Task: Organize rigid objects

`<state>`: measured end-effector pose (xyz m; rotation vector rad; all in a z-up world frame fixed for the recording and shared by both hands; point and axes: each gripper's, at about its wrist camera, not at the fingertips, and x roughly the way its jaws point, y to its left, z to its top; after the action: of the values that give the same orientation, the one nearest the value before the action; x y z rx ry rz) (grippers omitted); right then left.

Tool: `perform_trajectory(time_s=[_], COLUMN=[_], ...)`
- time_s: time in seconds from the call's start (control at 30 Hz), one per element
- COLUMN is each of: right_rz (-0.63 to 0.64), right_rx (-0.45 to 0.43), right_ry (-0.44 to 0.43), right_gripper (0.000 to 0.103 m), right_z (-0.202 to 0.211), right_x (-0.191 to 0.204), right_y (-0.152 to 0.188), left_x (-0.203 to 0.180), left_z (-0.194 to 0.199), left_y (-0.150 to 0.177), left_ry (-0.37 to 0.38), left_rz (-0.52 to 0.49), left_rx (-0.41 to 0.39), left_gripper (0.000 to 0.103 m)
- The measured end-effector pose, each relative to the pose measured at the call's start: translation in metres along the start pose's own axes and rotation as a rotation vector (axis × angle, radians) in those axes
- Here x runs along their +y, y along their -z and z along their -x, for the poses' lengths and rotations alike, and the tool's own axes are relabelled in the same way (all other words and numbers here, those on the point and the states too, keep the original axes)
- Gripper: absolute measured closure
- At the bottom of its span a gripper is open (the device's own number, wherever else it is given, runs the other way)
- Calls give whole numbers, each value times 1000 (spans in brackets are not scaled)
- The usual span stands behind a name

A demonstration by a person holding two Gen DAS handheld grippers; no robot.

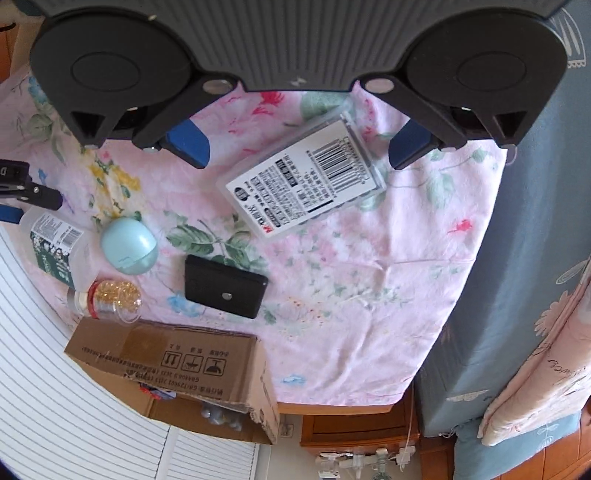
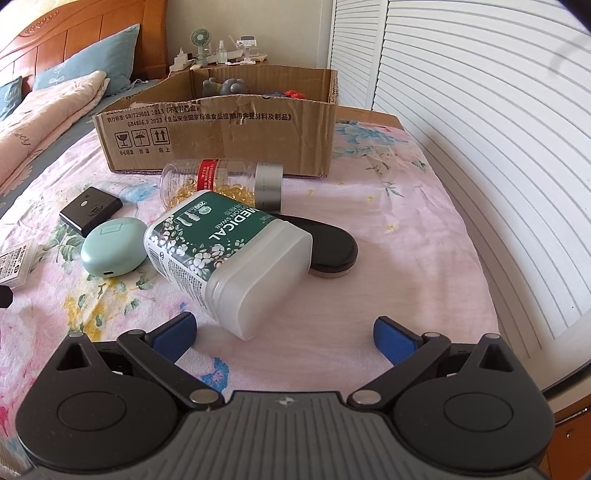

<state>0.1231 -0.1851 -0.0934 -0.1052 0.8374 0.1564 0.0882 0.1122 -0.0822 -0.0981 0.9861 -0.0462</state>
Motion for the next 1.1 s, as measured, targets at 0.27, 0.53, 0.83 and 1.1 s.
perform_trajectory(time_s=[0.27,0.53,0.83,1.1], right_rz=[7,10,-8,-15], right_rx=[-24,-35,-39,-30], right_ry=[-8,-13,6,12], right_gripper=[0,0,0,0], right_z=[0,0,-1,-1], right_x=[-1,-2,1,2], right_y=[3,4,4,2], left_x=[-29,-41,-33,-39], left_z=[-21,-26,-28,-24], left_y=[-23,-23,-27,-20], left_ry=[77,45,45,2], left_rz=[-107,-176,-104,-151], left_rx=[-28,-46,-64,-63], left_gripper=[1,1,3,10])
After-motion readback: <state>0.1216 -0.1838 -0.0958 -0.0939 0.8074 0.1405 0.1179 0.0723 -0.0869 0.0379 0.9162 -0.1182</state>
